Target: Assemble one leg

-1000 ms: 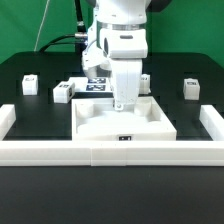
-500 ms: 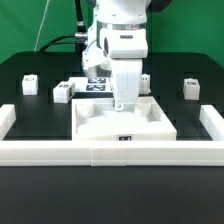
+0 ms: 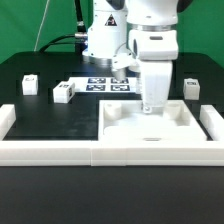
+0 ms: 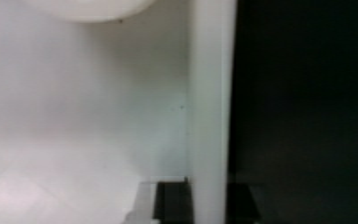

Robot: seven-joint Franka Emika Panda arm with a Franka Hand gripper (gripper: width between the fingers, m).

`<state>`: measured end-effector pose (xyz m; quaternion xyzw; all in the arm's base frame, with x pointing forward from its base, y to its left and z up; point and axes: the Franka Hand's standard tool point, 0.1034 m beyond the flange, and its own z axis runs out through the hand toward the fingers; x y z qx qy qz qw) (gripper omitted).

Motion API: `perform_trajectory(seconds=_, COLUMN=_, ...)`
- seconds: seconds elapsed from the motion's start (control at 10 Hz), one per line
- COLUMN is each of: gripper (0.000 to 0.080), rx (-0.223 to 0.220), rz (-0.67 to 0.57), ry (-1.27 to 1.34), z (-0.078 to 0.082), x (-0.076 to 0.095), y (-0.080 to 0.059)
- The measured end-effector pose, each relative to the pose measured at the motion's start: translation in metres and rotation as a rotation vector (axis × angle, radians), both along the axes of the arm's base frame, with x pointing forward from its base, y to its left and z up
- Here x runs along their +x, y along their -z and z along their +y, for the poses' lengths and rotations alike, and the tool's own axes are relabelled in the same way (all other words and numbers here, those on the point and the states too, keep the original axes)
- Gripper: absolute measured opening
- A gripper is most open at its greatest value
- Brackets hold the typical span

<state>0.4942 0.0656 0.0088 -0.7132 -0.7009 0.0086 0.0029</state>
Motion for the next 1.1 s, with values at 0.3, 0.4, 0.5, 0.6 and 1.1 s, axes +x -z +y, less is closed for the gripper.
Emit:
perform_trajectory(seconds=0.3, gripper=0.0058, rx=-0.004, rz=0.000, ry=0.029, z=0.0160, x=0.0065, y=-0.0006)
perform_trajectory(seconds=0.4, gripper=0.0058, rx=-0.004, rz=-0.001, ry=0.024, z=0.0149, x=0.0073, y=-0.0007)
perform_trajectory(seconds=0.5, gripper=0.0058, rx=-0.003, rz=-0.002, ry=0.022, z=0.0145, x=0.0079, y=-0.0009)
perform_trajectory(seconds=0.6, gripper=0.0066, rx=-0.003, rz=-0.001, ry=0.023, z=0.0146, x=0.0076, y=-0.0006)
perform_trajectory(seconds=1.1, gripper=0.0567, rx=-0.003, rz=-0.001, ry=0.024, z=0.0145, x=0.0075, y=-0.0005)
